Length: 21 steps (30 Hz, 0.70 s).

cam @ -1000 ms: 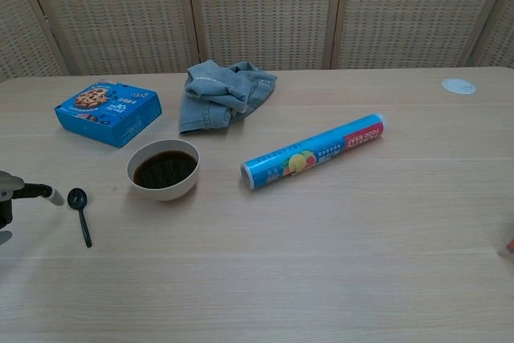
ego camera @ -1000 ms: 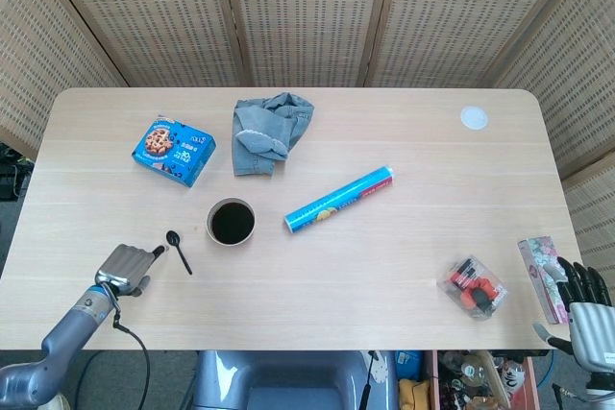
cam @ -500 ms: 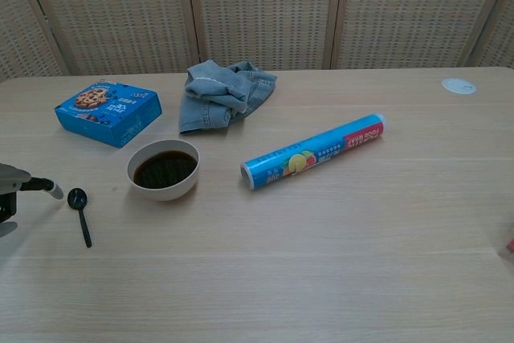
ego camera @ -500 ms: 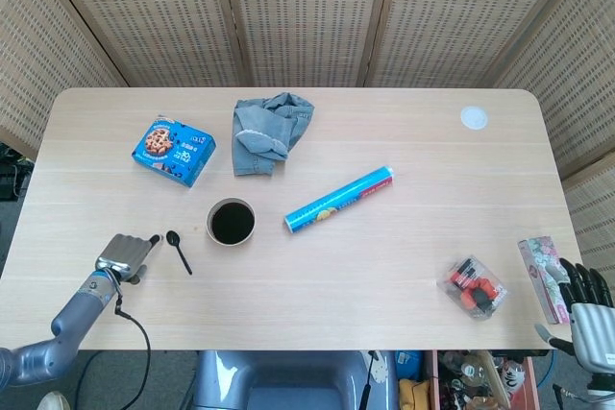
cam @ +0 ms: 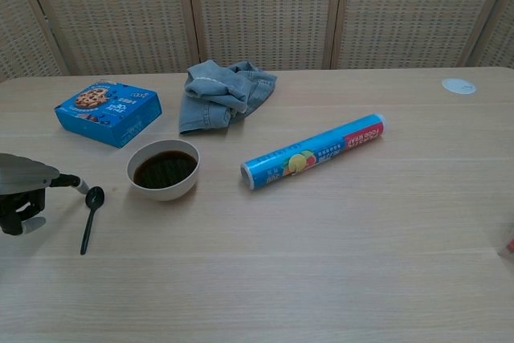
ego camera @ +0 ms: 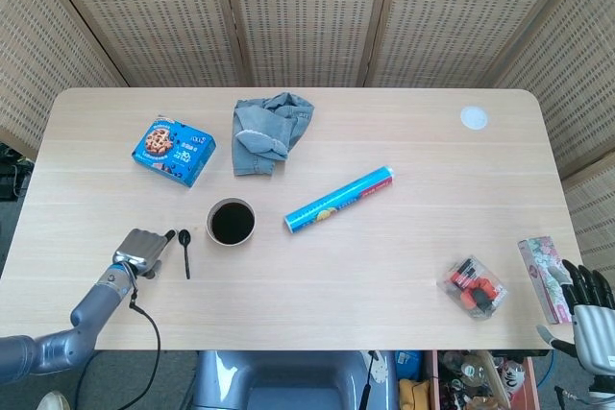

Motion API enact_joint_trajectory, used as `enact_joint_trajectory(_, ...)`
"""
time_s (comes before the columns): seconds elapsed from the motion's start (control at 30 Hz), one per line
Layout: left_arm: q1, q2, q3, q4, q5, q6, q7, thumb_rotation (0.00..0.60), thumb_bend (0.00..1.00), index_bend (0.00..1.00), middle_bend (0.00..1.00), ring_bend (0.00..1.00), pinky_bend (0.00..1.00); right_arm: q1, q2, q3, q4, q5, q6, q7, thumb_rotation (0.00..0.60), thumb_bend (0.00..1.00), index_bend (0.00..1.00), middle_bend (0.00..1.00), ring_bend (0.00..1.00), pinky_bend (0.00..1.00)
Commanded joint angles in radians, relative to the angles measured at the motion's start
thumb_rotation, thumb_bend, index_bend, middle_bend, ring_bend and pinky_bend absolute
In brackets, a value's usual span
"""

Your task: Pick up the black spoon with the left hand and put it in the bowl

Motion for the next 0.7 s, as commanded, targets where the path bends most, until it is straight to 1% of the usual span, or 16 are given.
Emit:
enact_joint_trajectory(0.03, -0.009, -0.005, 0.005, -0.009, -0.004, 0.005, 0.009, 0.600, 0.54, 0.10, 0.81, 0.75, 0.68, -0.001, 0.000, 0.000, 0.001, 0.000, 0.002, 0.001, 0.600, 0.21, 0.17, 0.14, 0.00, 0.00)
enact_joint_trajectory(0.13, -0.021, -0.004, 0.009, -0.037, 0.002, 0.011, 0.011, 0.600, 0.54, 0.09, 0.81, 0.75, 0.68, -0.004, 0.001, 0.000, 0.000, -0.001, 0.006, 0.001, 0.600, 0.21, 0.17, 0.14, 0.00, 0.00)
enact_joint_trajectory(0.27, -0.022, 0.017, 0.017, -0.085, 0.040, 0.016, -0.004, 0.600, 0.54, 0.09, 0.81, 0.75, 0.68, -0.004, 0.002, 0.000, -0.004, -0.005, 0.009, -0.002, 0.600, 0.21, 0.17, 0.14, 0.00, 0.00)
enact_joint_trajectory(0.37, -0.011, 0.055, 0.032, -0.141, 0.092, 0.033, -0.024, 0.600, 0.54, 0.09, 0.81, 0.75, 0.68, -0.003, 0.003, 0.001, -0.009, -0.008, 0.009, -0.005, 0.600, 0.21, 0.17, 0.14, 0.00, 0.00)
enact_joint_trajectory(0.47, 0.001, 0.081, 0.046, -0.173, 0.133, 0.048, -0.040, 0.600, 0.54, 0.09, 0.81, 0.75, 0.68, -0.002, 0.003, 0.001, -0.011, -0.008, 0.007, -0.007, 0.600, 0.21, 0.17, 0.14, 0.00, 0.00)
enact_joint_trajectory(0.6, 0.016, 0.098, 0.061, -0.199, 0.179, 0.061, -0.059, 0.600, 0.54, 0.09, 0.81, 0.75, 0.68, -0.001, 0.003, 0.001, -0.011, -0.007, 0.003, -0.008, 0.600, 0.21, 0.17, 0.14, 0.00, 0.00)
enact_joint_trajectory(0.7, 0.021, 0.101, 0.075, -0.212, 0.201, 0.051, -0.065, 0.600, 0.54, 0.09, 0.81, 0.75, 0.68, 0.001, 0.002, 0.001, -0.011, -0.007, 0.001, -0.009, 0.600, 0.21, 0.17, 0.14, 0.00, 0.00)
